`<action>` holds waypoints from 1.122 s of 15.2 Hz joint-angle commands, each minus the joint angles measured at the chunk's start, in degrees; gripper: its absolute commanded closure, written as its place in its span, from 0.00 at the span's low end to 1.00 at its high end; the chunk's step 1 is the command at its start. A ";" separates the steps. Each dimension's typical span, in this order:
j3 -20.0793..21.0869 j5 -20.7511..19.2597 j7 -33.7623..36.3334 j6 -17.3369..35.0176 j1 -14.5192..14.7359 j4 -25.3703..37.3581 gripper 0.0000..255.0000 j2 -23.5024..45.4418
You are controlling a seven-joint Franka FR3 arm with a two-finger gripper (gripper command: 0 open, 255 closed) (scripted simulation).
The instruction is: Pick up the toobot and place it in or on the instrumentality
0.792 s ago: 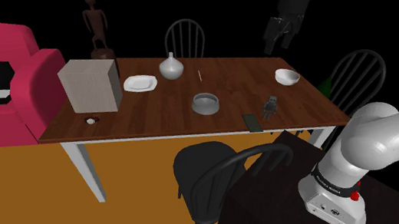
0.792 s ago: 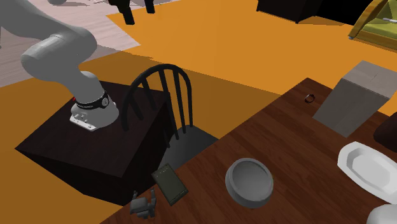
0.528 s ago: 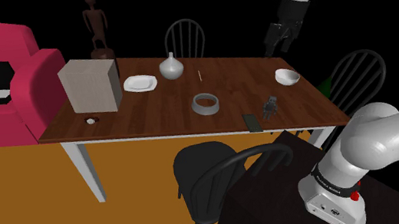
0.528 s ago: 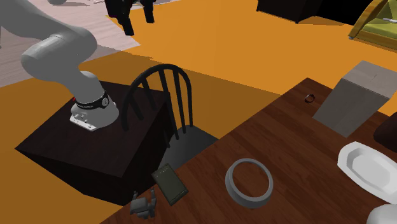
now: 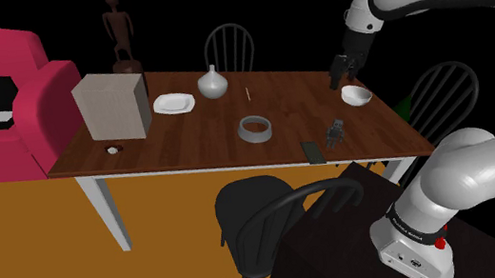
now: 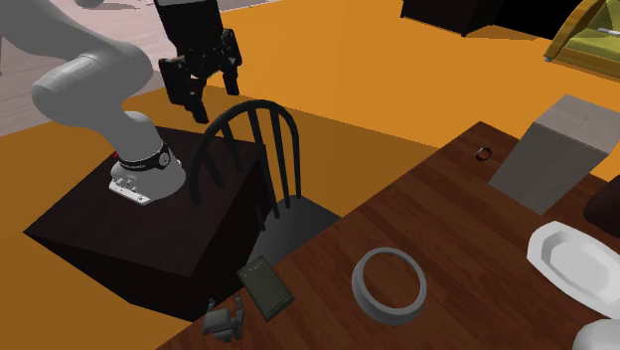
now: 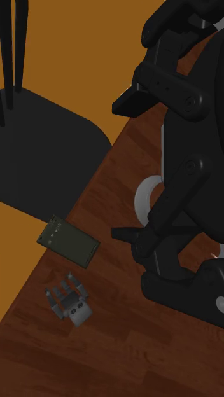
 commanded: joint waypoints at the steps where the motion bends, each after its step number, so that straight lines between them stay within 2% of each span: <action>1: -2.22 -1.35 -2.40 3.18 -0.84 -1.65 0.00 1.45; 10: -11.43 -5.17 -11.83 17.96 -3.46 -5.11 0.00 12.79; 17: -18.75 -3.84 -20.84 29.52 -3.81 -3.32 0.00 26.33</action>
